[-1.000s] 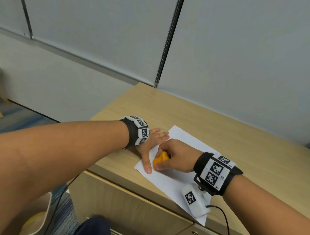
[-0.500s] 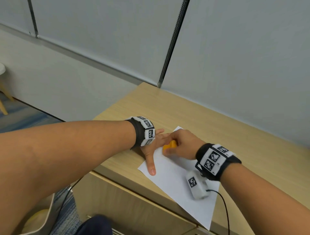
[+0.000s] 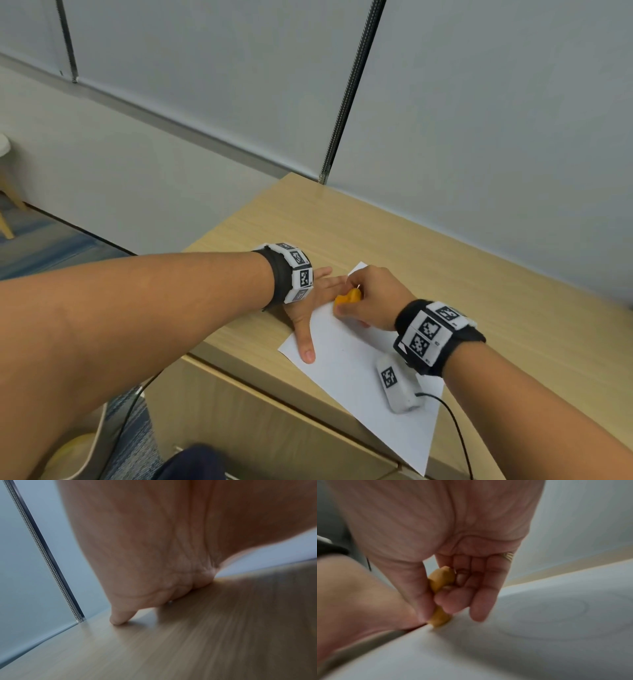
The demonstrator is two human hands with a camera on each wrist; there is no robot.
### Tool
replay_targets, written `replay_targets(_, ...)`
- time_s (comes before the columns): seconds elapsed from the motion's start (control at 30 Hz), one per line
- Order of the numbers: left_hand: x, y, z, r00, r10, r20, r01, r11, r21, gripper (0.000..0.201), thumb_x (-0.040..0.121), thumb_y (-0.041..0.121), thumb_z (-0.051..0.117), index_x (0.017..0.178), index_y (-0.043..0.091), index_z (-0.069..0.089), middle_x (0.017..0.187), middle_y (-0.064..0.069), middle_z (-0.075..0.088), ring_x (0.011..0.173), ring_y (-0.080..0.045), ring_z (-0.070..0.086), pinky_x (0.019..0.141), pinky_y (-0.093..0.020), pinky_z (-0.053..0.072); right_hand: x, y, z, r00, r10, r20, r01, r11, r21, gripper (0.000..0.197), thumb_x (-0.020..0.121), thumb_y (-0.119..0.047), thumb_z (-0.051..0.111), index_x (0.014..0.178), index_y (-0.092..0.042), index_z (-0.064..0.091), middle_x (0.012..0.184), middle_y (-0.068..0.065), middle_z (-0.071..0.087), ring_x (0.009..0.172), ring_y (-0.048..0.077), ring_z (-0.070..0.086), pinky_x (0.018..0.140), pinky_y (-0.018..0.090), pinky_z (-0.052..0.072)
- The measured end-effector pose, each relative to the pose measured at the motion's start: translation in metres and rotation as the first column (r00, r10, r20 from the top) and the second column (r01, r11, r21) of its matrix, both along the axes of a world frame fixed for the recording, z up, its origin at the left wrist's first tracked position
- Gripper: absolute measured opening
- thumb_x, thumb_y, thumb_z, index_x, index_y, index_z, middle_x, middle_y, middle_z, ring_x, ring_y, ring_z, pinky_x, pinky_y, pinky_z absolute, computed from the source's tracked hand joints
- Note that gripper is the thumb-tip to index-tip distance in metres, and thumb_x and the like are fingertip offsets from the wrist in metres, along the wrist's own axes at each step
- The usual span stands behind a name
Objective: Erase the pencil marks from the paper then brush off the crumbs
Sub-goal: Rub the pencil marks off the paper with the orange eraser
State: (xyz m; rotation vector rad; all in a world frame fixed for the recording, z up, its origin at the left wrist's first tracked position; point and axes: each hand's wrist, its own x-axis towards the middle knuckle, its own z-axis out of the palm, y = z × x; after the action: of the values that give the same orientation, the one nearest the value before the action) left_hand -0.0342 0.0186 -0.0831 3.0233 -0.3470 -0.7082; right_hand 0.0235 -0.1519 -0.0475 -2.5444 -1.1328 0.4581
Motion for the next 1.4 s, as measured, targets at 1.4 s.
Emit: replay_targets(1.4, -0.011, -0.009, 0.042, 0.989, 0.104, -0.105, -0.099, 0.994, 0.049, 0.125, 0.075, 0.070, 0.072, 0.156, 0.039, -0.018, 0.164, 0.012, -0.026, 0.150, -0.030, -0.026, 0.118, -0.063, -0.004, -0.003, -0.065, 0.009, 0.968, -0.027, 0.249, 0.091, 0.965, -0.247, 0.031, 0.092, -0.047, 0.066, 0.104, -0.018, 0.070, 0.095, -0.002, 0.063, 0.089, 0.021, 0.059, 0.069, 0.032, 0.046)
